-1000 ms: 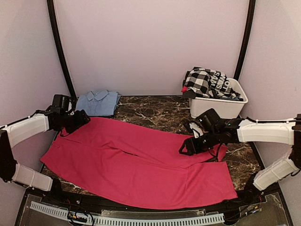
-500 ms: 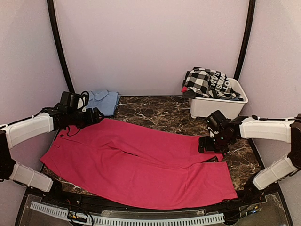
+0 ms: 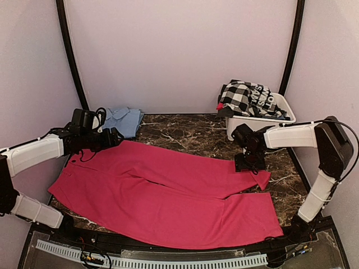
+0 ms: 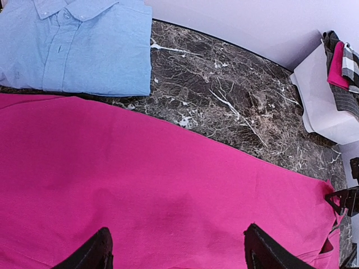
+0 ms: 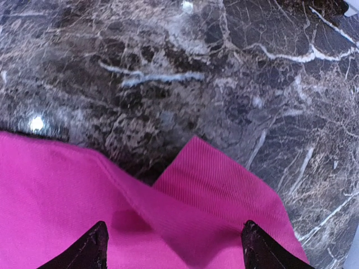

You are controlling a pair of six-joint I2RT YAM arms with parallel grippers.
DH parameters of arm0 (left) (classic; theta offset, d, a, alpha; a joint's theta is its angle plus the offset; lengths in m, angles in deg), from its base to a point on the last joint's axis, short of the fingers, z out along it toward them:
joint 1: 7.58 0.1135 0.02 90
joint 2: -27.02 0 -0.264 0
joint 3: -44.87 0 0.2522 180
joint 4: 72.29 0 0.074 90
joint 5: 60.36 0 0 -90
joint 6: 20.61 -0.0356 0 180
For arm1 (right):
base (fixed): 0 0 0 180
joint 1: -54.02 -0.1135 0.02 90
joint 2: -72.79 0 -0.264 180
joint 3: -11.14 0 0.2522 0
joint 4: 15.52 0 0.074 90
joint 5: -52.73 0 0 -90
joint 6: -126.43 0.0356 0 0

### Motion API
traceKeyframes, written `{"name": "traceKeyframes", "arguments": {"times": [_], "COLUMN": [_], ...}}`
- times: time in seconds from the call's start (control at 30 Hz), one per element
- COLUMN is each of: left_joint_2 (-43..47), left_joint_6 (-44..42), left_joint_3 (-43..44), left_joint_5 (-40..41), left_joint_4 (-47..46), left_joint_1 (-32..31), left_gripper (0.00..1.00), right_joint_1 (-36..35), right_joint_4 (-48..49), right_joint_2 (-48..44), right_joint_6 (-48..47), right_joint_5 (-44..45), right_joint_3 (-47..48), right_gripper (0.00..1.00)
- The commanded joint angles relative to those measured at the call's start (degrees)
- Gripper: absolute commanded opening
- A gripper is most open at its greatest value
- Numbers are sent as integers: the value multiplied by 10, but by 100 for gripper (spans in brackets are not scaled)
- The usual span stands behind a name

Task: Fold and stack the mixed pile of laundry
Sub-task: Smooth out the flattened T-shirt at the center of the board.

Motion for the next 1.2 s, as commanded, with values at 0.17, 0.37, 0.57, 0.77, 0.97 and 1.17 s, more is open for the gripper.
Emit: {"name": "traceKeyframes", "arguments": {"times": [0.17, 0.37, 0.57, 0.77, 0.97, 1.17], "left_joint_2": [33, 28, 29, 29, 10, 10], "left_joint_6": [-23, -22, -24, -21, -5, 31], "left_joint_3": [9, 9, 11, 10, 14, 14], "left_joint_5": [30, 28, 25, 29, 24, 39], "left_joint_4": [6, 2, 0, -3, -12, 3], "left_joint_1": [-3, -3, -3, -3, -2, 10], "left_gripper": [80, 80, 80, 80, 80, 81], "right_joint_1": [32, 52, 29, -35, -111, -204], "right_joint_4": [-67, -26, -1, -7, 22, 62], "right_joint_2": [57, 11, -20, -34, 131, 283], "right_joint_6": [-62, -109, -141, -103, -38, -8], "right_joint_5": [95, -89, -225, -340, -455, -590], "right_joint_3": [67, 27, 47, 171, 347, 556], "right_gripper": [62, 35, 0, 0, 0, 28]}}
